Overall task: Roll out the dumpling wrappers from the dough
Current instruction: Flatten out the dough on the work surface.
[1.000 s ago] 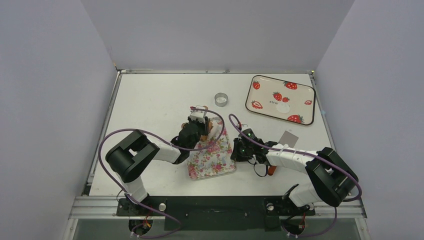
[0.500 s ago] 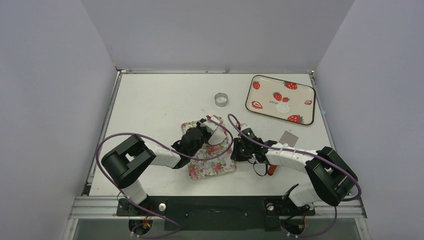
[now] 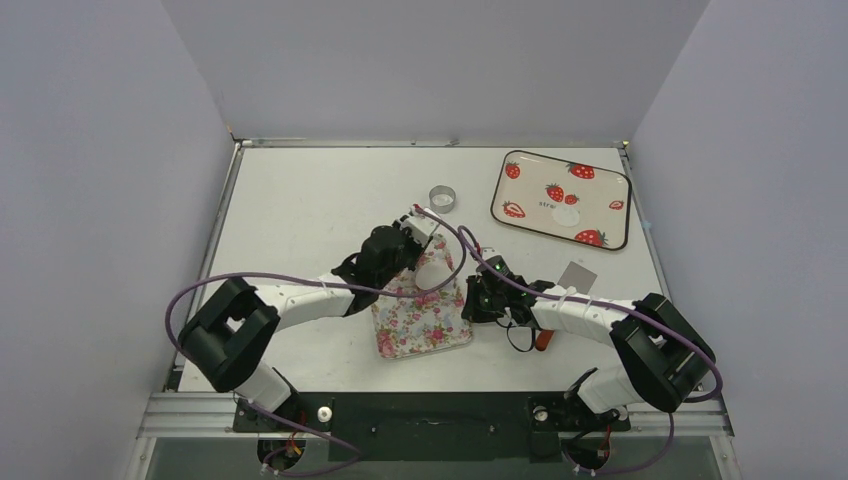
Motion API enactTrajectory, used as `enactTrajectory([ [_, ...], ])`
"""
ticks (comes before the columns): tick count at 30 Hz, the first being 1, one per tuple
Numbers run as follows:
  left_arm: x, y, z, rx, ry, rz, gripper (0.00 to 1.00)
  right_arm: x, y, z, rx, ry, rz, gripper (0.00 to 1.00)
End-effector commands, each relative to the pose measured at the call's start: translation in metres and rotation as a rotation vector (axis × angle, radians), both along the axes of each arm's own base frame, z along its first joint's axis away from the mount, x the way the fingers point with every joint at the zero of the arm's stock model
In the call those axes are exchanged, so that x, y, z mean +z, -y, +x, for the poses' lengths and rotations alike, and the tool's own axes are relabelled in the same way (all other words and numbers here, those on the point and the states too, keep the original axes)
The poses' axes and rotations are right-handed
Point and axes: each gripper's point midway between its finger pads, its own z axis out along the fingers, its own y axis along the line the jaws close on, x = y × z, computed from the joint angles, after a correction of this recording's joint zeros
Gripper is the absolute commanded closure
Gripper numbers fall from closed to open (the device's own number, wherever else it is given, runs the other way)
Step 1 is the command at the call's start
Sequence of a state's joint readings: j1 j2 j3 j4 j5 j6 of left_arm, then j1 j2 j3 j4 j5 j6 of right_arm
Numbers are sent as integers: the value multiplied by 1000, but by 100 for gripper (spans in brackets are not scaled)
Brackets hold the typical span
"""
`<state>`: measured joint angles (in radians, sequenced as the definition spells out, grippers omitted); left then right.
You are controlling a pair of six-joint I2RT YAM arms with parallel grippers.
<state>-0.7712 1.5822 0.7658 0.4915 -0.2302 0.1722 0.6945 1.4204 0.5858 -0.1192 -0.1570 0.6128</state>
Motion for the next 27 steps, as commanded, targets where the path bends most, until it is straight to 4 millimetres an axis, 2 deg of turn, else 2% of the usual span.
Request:
enactTrajectory([
  [1,85,43,-22,-168,15,-316,100,-30,41,-23,-14,-89,-189,98],
  [2,82,46,-24,-170,-7,-350,100,-27,40,-21,-17,-78,-181,88],
  [3,79,46,-24,-163,-15,-359,100,-24,39,-21,-16,-72,-176,81],
  [4,71,44,-22,-142,-31,-364,100,-18,38,-17,-19,-54,-166,70],
  [5,71,45,-20,-134,-22,-376,100,-16,38,-17,-20,-50,-168,65],
  [6,62,43,-20,-123,-30,-373,100,-7,35,-12,-21,-28,-153,58],
  [10,51,44,-17,-114,-19,-378,100,17,29,3,-36,32,-115,50],
  [13,46,41,-11,-83,5,-383,100,28,26,18,-59,74,-95,49],
  [14,42,41,-10,-77,-1,-382,100,26,25,22,-64,75,-99,49],
  [15,39,40,-9,-69,-5,-383,100,31,22,32,-78,99,-86,49],
  [16,33,42,-10,-65,-21,-384,100,25,21,36,-83,89,-94,49],
  [17,28,40,-10,-55,-30,-381,100,30,15,46,-90,105,-73,49],
  [18,23,40,-10,-47,-43,-382,100,23,13,48,-89,86,-80,51],
  [19,19,37,-9,-27,-44,-378,100,27,6,55,-85,95,-55,53],
  [24,4,23,-7,5,-23,-319,100,15,-4,61,-66,76,-46,59],
  [27,-12,20,-14,-7,-40,-289,100,7,-8,61,-57,55,-45,63],
])
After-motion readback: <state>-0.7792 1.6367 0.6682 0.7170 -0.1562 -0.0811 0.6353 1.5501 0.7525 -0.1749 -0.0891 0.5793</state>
